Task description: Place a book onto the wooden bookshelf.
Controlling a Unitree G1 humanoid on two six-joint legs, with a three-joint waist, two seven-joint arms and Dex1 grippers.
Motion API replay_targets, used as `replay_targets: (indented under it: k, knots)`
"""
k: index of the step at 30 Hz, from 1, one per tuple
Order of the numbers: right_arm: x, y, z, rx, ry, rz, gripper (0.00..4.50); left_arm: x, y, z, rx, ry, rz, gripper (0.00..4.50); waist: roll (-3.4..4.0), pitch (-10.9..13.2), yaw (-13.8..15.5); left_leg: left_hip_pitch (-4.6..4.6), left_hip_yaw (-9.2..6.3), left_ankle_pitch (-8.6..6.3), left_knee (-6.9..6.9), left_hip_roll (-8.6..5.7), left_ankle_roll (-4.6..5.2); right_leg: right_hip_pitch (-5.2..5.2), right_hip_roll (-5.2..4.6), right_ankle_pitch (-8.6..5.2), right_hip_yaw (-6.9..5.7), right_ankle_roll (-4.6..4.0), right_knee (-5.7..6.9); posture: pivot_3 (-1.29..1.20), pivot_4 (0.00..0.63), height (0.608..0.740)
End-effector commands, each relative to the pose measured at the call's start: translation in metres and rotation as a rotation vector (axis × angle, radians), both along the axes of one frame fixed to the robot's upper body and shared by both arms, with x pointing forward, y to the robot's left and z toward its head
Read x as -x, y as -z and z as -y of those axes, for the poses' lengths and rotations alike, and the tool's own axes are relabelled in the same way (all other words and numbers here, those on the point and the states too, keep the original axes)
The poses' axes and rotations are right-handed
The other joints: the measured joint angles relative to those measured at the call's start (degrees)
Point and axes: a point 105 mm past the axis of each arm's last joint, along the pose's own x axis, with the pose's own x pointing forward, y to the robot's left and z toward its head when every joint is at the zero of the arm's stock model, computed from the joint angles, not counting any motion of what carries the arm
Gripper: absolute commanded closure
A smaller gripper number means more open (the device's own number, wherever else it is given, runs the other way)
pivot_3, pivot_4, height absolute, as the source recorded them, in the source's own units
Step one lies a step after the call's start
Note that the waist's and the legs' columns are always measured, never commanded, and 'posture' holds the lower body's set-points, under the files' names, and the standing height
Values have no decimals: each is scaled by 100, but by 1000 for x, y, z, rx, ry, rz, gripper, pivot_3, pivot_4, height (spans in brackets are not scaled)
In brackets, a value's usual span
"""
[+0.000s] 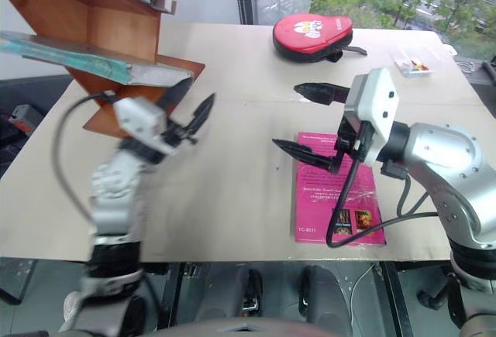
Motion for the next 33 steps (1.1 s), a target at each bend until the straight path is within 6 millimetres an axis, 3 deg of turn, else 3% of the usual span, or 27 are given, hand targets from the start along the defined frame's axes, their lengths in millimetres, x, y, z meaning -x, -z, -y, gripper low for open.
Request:
replay_targets:
  k: [1, 3, 4, 6, 7, 9, 10, 13, 17, 20, 23, 24, 27, 30, 33]
  knots:
    - [8, -11, 3, -21, 40, 39, 0, -19, -16, -20, 126, -211, 34, 2029, -1, 1, -49, -1, 0, 0, -1, 2, 0, -4, 2, 0, 2, 0, 0, 0, 150, 740]
    - [9, -11, 2, -22, 49, 37, 0, -25, -17, -41, 207, -345, 32, 2029, -1, 1, -54, 0, 0, 0, -6, 8, -1, -8, 8, -1, 3, -2, 0, 0, 150, 740]
    - [9, -11, 2, -25, 53, 37, 0, -26, -17, -63, 261, -450, 32, 2029, 0, 1, -57, 0, 0, 0, -9, 9, -1, -8, 9, -1, 3, -2, 0, 0, 150, 740]
    - [8, -12, 3, -26, 56, 36, 0, -23, -15, -93, 341, -573, 28, 2868, -1, 1, -69, 0, 0, 0, -10, 13, -1, -10, 10, -1, 4, -2, -1, 0, 150, 740]
    - [8, -12, 3, -27, 56, 35, 0, -21, -16, -98, 353, -582, 32, 3420, -1, 1, -78, -1, 0, 0, -10, 14, -1, -10, 9, -1, 4, -2, -1, 0, 150, 740]
    - [7, -12, 3, -28, 53, 31, 0, -19, -21, -96, 314, -551, 58, 4323, -1, 1, -103, -2, 3, -1, -9, 13, 0, -10, 7, -1, 4, -2, -3, 0, 150, 740]
    - [6, -12, 3, -29, 51, 28, 0, -19, -23, -95, 295, -538, 65, 4467, -1, 1, -120, -2, 4, -1, -9, 12, 0, -10, 7, -1, 5, -2, -3, 0, 150, 740]
    - [3, -10, 2, -28, 43, 19, 0, -17, -21, -71, 227, -368, 42, 4467, -1, 1, -140, -1, 2, 0, -9, 13, -1, -11, 7, -1, 2, -2, -2, 0, 150, 740]
    - [0, -6, 5, -18, 47, -4, 0, -8, 4, -42, 132, -139, -77, 4467, -1, 1, -131, -4, 1, -1, -9, 12, -1, -10, 4, -1, 0, -2, -3, 0, 150, 740]
    - [-4, 9, 15, 22, 102, -59, 0, 7, 27, -24, 81, 49, -195, 4467, -1, 1, -105, -8, 0, -1, -9, 8, -1, -12, -2, -2, -2, -2, -6, 0, 150, 740]
    - [-11, 37, 38, 93, 217, -164, 0, 21, 38, -13, 51, 189, -273, 3686, -1, 0, -30, -10, -6, -1, -10, 8, -1, -12, -2, -3, -7, -3, -8, 0, 150, 740]
    - [-14, 44, 50, 104, 276, -186, 0, 25, 40, -12, 37, 221, -297, 2969, 0, 1, -28, -10, -5, -2, -9, 9, -2, -13, -3, -4, -5, -4, -8, 0, 150, 740]
    - [-10, 62, 83, 158, 377, -252, 0, 35, 47, -16, 23, 283, -366, 1713, 1, 1, -8, -11, -5, -2, -9, 8, -1, -14, -3, -6, -4, 2, -7, 0, 150, 740]
    - [4, 72, 128, 216, 521, -278, 0, 47, 58, -39, -31, 270, -466, 278, 3, 0, -11, -11, -6, -2, -10, 9, -1, -16, -2, -16, -4, 17, -8, 0, 150, 740]
    - [23, 76, 158, 271, 606, -305, 0, 62, 65, -61, -99, 264, -536, 133, 7, 0, -22, -11, -4, -3, -15, 14, -2, -21, 4, -19, 1, 19, -8, 0, 150, 740]
